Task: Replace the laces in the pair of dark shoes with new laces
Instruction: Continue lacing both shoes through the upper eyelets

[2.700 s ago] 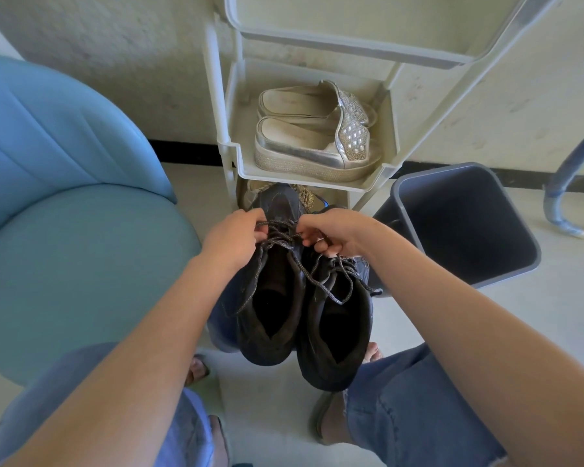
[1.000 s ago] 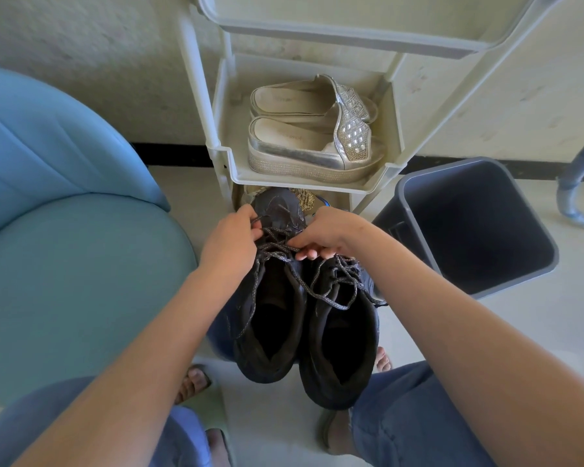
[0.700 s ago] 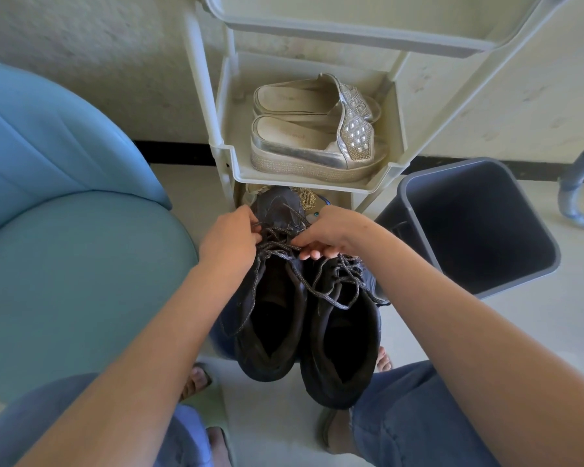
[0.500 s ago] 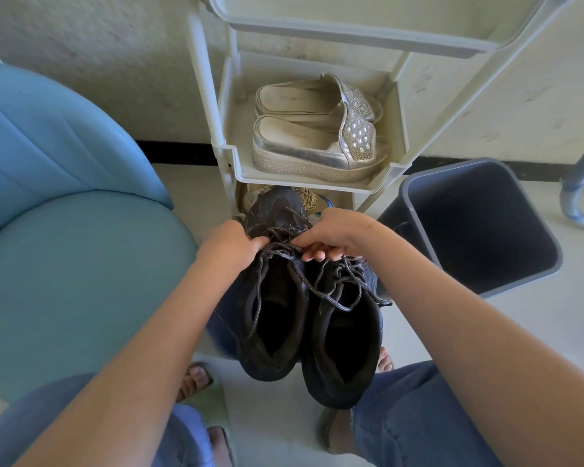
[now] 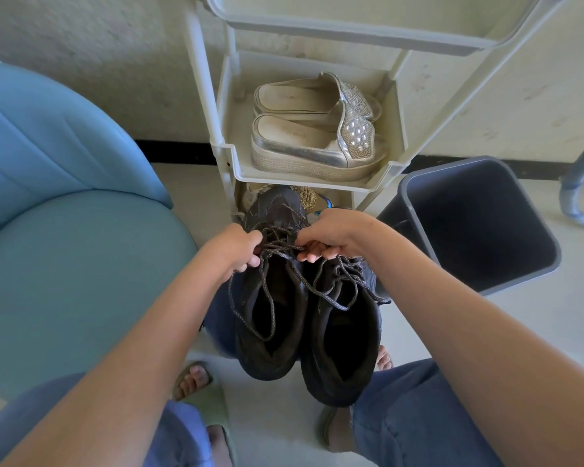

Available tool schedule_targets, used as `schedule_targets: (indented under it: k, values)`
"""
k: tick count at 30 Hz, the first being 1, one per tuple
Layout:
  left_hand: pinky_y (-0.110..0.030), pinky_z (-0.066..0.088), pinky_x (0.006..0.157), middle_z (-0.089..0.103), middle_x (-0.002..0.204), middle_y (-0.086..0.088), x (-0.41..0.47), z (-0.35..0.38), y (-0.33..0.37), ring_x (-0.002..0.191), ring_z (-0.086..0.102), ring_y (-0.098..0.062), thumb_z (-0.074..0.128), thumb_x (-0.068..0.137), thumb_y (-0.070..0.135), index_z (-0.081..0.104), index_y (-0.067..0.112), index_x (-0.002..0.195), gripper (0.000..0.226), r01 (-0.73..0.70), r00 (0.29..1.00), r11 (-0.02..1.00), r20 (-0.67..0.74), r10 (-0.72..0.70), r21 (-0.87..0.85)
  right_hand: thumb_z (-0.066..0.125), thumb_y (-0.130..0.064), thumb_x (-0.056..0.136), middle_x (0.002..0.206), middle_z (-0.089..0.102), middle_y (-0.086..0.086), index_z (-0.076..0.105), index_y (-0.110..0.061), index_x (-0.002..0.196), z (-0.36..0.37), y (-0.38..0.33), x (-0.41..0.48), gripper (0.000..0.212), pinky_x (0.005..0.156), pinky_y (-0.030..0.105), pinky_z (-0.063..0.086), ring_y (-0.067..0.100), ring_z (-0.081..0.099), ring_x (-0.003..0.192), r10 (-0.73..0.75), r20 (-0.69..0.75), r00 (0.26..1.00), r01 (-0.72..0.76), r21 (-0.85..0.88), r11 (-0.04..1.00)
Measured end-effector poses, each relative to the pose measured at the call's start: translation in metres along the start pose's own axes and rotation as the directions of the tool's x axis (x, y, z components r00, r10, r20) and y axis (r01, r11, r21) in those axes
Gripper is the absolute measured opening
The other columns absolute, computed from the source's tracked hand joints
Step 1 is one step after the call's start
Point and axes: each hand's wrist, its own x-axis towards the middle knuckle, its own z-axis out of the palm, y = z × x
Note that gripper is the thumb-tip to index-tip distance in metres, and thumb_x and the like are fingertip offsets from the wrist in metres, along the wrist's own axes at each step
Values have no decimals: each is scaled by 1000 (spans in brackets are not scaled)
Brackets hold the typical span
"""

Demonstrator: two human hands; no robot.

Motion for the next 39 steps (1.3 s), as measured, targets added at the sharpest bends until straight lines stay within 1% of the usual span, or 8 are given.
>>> schedule_targets:
  k: [3, 6, 16, 19, 25, 30, 34, 39]
  values:
    - [-22, 31, 43, 42, 60, -4, 2, -1, -1, 47, 33, -17, 40, 98, 12, 39, 9, 67, 31, -38, 995, 999, -88, 41, 27, 54, -2, 90, 63, 67, 10, 53, 1, 82, -2, 1, -2, 10, 31, 15, 24, 11, 48, 42, -15, -5, 1000, 15, -24, 1000]
    - [-13, 17, 29, 34, 60, -2, 1, -1, 0, 47, 17, -14, 35, 97, 14, 28, 12, 73, 25, 51, 998, 995, -17, -53, -87, 54, -4, 90, 64, 68, 8, 54, 0, 81, -3, 1, -1, 10, 32, 15, 25, 13, 46, 46, -18, -11, 1000, 18, -55, 998]
    - [-14, 8, 29, 32, 33, 6, 0, -7, 0, 29, 15, -7, 31, 92, 12, 26, 16, 70, 23, 90, 996, 961, 17, -89, -260, 48, -9, 86, 77, 71, 17, 40, -10, 76, 0, -3, 1, 13, 40, 18, 21, 21, 42, 61, -13, -43, 999, 11, -39, 999]
    - [-10, 8, 28, 31, 33, 5, -1, -5, 2, 23, 14, -6, 33, 93, 13, 27, 14, 68, 25, 85, 996, 973, -17, -90, -217, 48, -9, 85, 83, 72, 18, 39, -11, 72, -2, -4, -5, 16, 38, 17, 20, 15, 41, 49, -11, -48, 999, 10, -23, 1000]
    - [-15, 31, 35, 48, 59, 1, -1, -3, 1, 42, 41, -8, 43, 99, 16, 45, 10, 71, 29, -63, 988, 989, -151, 42, -137, 50, -18, 93, 71, 68, 12, 53, -5, 75, 0, -6, -9, 23, 32, 15, 25, 15, 48, 46, -64, -87, 994, 61, -43, 997]
    - [-14, 21, 34, 62, 74, -7, -2, -12, 1, 43, 31, -11, 54, 95, 8, 56, 10, 94, 4, -52, 993, 977, -117, 27, -209, 46, -11, 95, 71, 71, 10, 66, 5, 94, -5, -6, -13, 25, 33, 15, 27, 10, 51, 43, -96, -7, 995, 96, 106, 990]
    - [-12, 29, 31, 58, 70, -5, -2, -14, -7, 42, 39, -11, 69, 82, 1, 55, 16, 76, 21, -161, 979, 985, -135, 152, -63, 62, -7, 87, 77, 70, 4, 66, 5, 105, -6, -1, -17, 22, 41, 12, 32, 5, 49, 50, -162, -48, 986, 151, -179, 972]
    - [-21, 38, 44, 71, 89, -11, 4, -8, -13, 45, 46, -15, 73, 76, 5, 55, 20, 73, 24, -237, 947, 971, -216, 239, 34, 68, -4, 82, 62, 65, -3, 70, 0, 95, -2, 1, -20, 13, 40, 11, 35, 0, 48, 43, -212, -88, 973, 185, -244, 952]
